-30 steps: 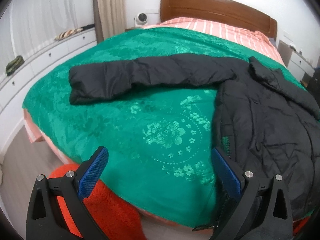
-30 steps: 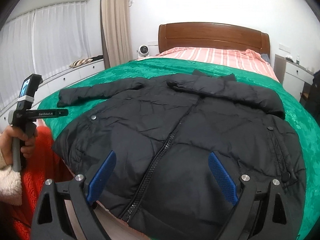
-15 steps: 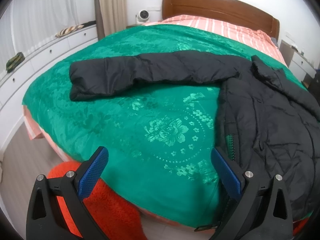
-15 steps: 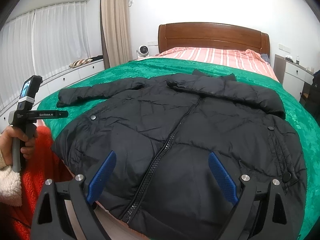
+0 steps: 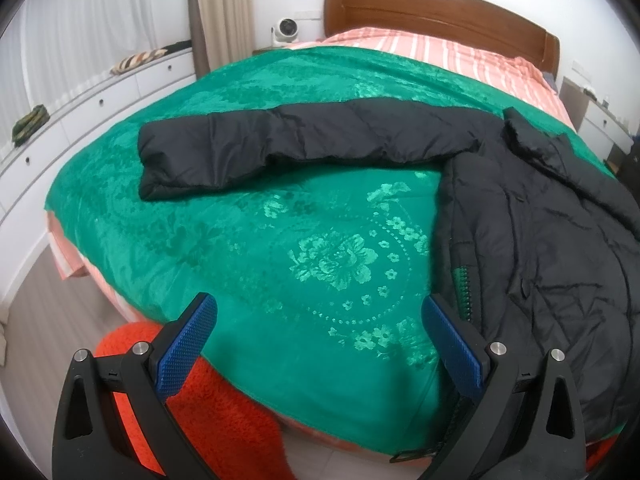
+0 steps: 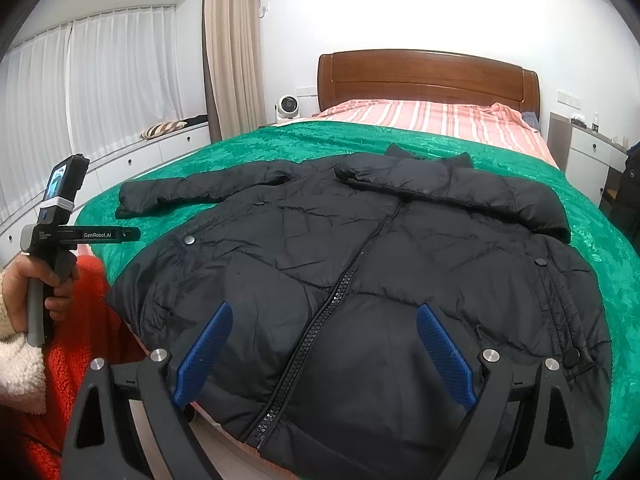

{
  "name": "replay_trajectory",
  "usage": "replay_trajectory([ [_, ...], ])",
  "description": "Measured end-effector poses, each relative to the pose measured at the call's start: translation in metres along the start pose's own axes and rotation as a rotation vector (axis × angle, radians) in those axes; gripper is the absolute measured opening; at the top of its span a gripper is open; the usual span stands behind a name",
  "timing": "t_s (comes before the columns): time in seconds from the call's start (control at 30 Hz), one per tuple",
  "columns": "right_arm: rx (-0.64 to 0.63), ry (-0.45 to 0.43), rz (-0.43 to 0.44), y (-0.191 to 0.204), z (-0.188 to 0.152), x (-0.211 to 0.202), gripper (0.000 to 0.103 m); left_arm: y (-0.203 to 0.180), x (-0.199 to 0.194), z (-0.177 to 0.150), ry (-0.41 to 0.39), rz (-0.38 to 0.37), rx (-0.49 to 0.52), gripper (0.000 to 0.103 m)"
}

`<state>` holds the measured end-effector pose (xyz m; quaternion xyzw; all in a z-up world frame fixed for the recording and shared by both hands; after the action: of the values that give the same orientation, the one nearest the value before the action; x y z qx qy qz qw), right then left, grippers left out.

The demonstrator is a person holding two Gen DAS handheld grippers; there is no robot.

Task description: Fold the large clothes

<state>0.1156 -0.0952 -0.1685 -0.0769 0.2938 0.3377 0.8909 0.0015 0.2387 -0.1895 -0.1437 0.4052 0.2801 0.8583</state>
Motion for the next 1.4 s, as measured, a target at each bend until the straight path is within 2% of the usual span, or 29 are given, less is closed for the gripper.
replay_trajectory([
  [0.33,-0.008,-0.007,0.000,0.002,0.001,-0.001,0.093,0.002,0.002,0.000,0.010,-0.002,-0.008,0.102],
  [0.5,-0.010,-0.035,-0.002,0.001,0.004,-0.008,0.093,0.016,0.007,0.010,0.037,-0.031,-0.064,0.102],
  [0.6,-0.001,-0.040,-0.002,-0.001,0.003,-0.009,0.093,0.035,0.004,0.030,0.023,-0.100,-0.157,0.102],
  [0.67,0.008,-0.030,0.001,-0.002,0.003,-0.007,0.093,0.051,0.006,0.043,0.023,-0.188,-0.230,0.102],
  [0.73,0.008,-0.021,0.002,-0.001,0.003,-0.004,0.093,0.066,0.019,0.052,0.058,-0.286,-0.308,0.102],
  [0.8,0.002,-0.018,0.000,0.001,0.003,-0.003,0.093,0.079,0.034,0.058,0.072,-0.339,-0.376,0.102],
  [0.93,-0.036,-0.006,-0.005,0.012,0.002,-0.001,0.093,0.118,0.085,0.079,0.103,-0.405,-0.562,0.102],
  [1.0,-0.058,0.004,-0.006,0.018,0.000,0.000,0.093,0.133,0.114,0.091,0.120,-0.472,-0.667,0.102],
  [1.03,-0.071,0.009,-0.007,0.021,-0.001,0.001,0.093,0.138,0.123,0.094,0.122,-0.479,-0.696,0.102],
  [1.1,-0.100,0.016,-0.010,0.029,-0.003,0.002,0.093,0.156,0.136,0.105,0.076,-0.445,-0.770,0.099],
  [1.17,-0.124,0.016,-0.015,0.035,-0.004,0.001,0.093,0.175,0.137,0.112,0.009,-0.384,-0.836,0.064],
  [1.2,-0.135,0.015,-0.015,0.037,-0.005,0.001,0.093,0.181,0.139,0.112,0.014,-0.362,-0.854,0.009],
  [1.27,-0.150,0.014,-0.013,0.040,-0.006,0.002,0.093,0.188,0.141,0.118,0.036,-0.353,-0.875,0.006],
  [1.3,-0.153,0.016,-0.010,0.041,-0.006,0.003,0.093,0.187,0.137,0.125,0.030,-0.334,-0.849,0.006],
  [1.4,-0.137,0.016,0.011,0.040,-0.005,0.007,0.093,0.160,0.102,0.171,-0.034,-0.226,-0.621,0.005],
])
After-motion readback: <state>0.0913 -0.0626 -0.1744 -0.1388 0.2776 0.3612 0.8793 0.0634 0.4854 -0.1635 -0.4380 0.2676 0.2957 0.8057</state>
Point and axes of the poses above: each gripper's, at about its wrist camera, not at the fingertips, and x roughly the way its jaws point, y to its left, z to its top, the point moved 7 cm from there along x, roughly the way its jaws point, and after that the axes turned 4 degrees about y, right-handed, at the moved point
